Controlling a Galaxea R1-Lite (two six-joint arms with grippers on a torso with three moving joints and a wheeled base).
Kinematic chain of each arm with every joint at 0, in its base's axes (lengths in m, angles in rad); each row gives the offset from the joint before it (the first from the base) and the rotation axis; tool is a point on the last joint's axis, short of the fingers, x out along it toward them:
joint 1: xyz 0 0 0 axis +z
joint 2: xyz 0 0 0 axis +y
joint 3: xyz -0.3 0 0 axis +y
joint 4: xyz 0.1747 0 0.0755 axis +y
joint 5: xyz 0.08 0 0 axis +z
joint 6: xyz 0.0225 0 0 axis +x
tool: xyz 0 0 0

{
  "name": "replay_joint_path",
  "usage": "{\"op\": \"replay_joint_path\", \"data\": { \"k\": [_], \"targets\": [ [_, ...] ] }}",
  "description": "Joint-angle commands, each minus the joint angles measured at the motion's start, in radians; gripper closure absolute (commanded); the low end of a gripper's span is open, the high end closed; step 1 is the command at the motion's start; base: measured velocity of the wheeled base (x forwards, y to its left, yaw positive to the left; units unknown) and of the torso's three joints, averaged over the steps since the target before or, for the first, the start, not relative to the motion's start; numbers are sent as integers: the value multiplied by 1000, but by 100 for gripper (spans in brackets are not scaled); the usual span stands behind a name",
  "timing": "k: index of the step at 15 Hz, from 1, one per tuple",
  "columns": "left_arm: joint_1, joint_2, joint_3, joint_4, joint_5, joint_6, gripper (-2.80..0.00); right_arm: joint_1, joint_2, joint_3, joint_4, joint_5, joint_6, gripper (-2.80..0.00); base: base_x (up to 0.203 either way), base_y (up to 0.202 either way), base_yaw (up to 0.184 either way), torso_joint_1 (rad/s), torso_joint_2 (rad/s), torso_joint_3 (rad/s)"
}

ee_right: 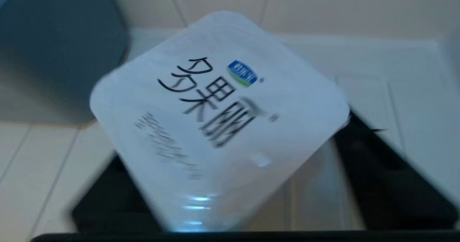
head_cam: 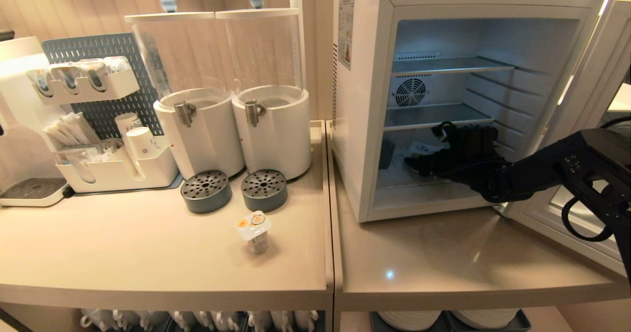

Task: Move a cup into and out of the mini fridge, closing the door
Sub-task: Take the yoghurt out of the freezer

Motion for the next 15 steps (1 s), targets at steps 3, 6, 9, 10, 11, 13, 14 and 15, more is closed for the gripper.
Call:
{"op": "replay_joint_path", "data": {
  "k": [3, 6, 9, 10, 11, 13, 14, 15],
  "targets": [
    [0, 0, 2, -1, 0, -1, 0, 0, -9, 11, -3, -4, 1, 0, 0, 0, 0, 0, 0, 0],
    [0, 0, 2, -1, 0, -1, 0, 2, -33, 64, -10, -3, 1, 0, 0, 0, 0, 0, 0, 0],
    [0, 0, 2, -1, 0, -1, 0, 3, -126, 217, -42, 6, -1, 0, 0, 0, 0, 0, 0, 0],
    [0, 0, 2, -1, 0, -1, 0, 3, -155, 264, -68, 7, -2, 0, 0, 0, 0, 0, 0, 0],
    [0, 0, 2, 1, 0, -1, 0, 5, -177, 307, -96, 10, -2, 0, 0, 0, 0, 0, 0, 0],
    [0, 0, 2, 0, 0, -1, 0, 12, -236, 381, -133, 11, -2, 0, 0, 0, 0, 0, 0, 0],
    [0, 0, 2, 1, 0, -1, 0, 17, -279, 423, -146, 11, -1, 0, 0, 0, 0, 0, 0, 0],
    [0, 0, 2, -1, 0, -1, 0, 20, -328, 467, -157, 11, -1, 0, 0, 0, 0, 0, 0, 0]
  ]
}}
